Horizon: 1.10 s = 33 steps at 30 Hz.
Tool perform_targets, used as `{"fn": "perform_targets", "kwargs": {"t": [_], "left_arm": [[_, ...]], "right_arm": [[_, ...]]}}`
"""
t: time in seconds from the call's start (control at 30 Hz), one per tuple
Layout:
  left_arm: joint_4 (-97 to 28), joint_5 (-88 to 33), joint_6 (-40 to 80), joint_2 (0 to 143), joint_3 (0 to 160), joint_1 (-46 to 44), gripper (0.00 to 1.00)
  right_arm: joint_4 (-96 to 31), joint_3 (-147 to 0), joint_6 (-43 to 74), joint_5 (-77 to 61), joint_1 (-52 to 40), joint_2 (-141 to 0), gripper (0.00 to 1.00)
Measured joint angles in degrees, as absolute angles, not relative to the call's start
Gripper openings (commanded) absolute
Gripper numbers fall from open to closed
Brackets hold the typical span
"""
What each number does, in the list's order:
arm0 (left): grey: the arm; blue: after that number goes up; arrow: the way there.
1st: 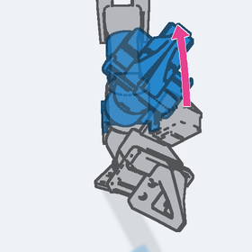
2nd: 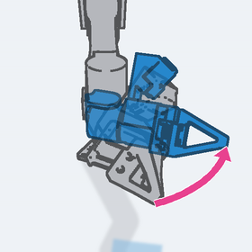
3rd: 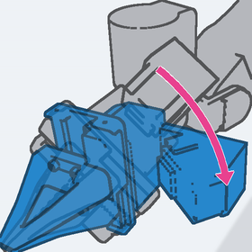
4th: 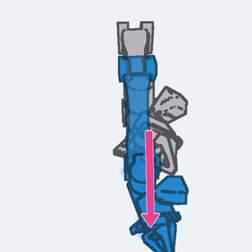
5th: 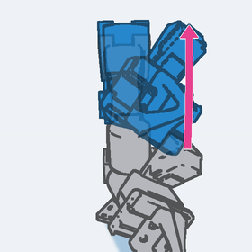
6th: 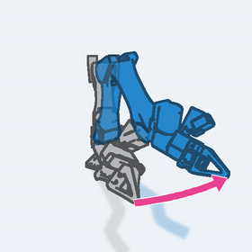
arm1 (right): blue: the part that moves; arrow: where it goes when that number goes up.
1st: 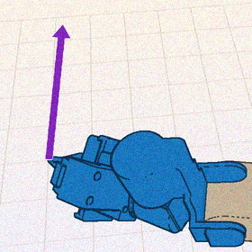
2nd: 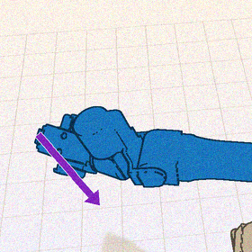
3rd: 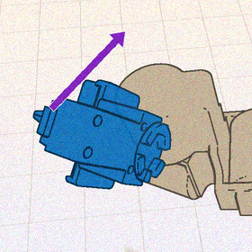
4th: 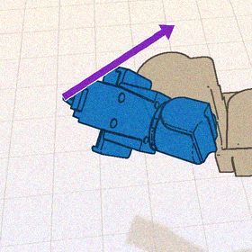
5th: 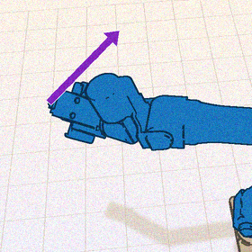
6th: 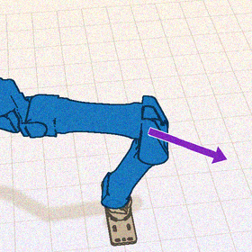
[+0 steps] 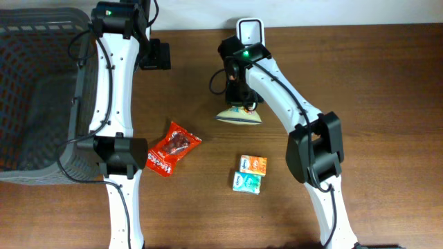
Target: Scan the item barcode
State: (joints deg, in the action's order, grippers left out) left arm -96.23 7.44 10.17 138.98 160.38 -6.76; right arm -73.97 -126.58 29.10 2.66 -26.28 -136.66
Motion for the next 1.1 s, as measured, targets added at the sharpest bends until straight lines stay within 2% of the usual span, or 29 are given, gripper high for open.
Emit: {"fn": "perform_targets", "kwargs": {"t": [0.23, 0.57, 0.93, 1.1], "left_arm": [[-96.20, 7.46, 10.17, 138.98, 160.38, -6.76, 0.99], [-96.23, 7.44, 10.17, 138.98, 160.38, -6.76, 0.99], [-96.23, 7.44, 10.17, 138.98, 160.38, -6.79, 0.99], [-96.23, 7.44, 10.17, 138.98, 160.38, -6.76, 0.99]], "right_arm": [[-74.13, -130.06, 27.94, 5.54, -25.58, -134.47, 0.04], [-54.11, -134.63, 17.91, 13.74, -21.28, -134.28, 0.04], [-36.07, -134.72, 17.30, 16.71, -18.15, -135.85, 0.04], [-32.29, -134.72, 17.15, 16.34, -18.20, -139.96, 0.04]]}}
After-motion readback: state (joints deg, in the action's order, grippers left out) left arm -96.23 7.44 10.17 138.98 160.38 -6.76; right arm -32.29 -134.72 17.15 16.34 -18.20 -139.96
